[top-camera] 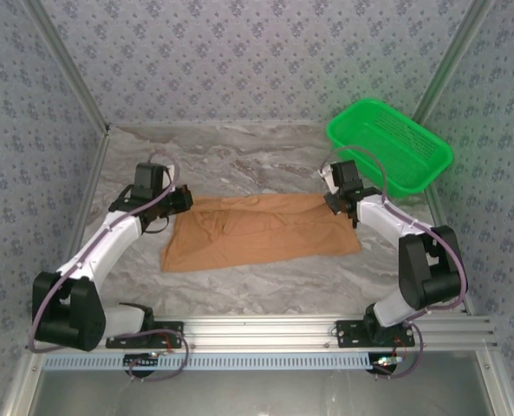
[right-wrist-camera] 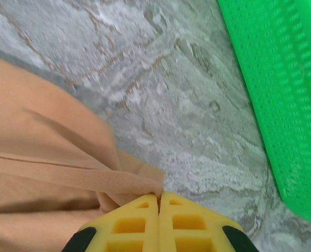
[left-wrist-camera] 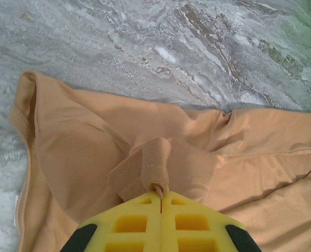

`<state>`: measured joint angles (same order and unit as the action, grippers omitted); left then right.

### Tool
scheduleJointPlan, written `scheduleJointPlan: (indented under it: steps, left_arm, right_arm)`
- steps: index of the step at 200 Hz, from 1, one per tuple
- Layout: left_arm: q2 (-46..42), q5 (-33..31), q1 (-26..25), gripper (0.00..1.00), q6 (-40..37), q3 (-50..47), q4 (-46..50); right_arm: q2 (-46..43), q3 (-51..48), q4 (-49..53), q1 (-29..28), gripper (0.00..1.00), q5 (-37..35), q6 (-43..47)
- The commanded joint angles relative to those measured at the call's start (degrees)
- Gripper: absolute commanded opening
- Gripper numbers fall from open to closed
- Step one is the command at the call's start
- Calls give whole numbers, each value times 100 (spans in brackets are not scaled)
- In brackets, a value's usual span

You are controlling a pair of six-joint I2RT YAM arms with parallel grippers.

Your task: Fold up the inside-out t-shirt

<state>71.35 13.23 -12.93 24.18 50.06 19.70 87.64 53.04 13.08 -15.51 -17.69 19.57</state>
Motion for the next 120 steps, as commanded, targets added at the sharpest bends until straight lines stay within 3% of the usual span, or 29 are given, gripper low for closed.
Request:
scheduleJointPlan:
  steps: [1, 77, 120]
  left_arm:
    - [-334, -51, -27, 0, 170, -165, 92]
    - [-516, -337, -28, 0, 111, -387, 178]
    - [-720, -80, -59, 0, 204, -858, 62]
  right_arm:
    - [-86, -75, 237, 47, 5, -447, -4]
    - [51, 34, 325, 180, 5, -560, -129]
    - [126, -124, 279, 172, 7, -557, -283]
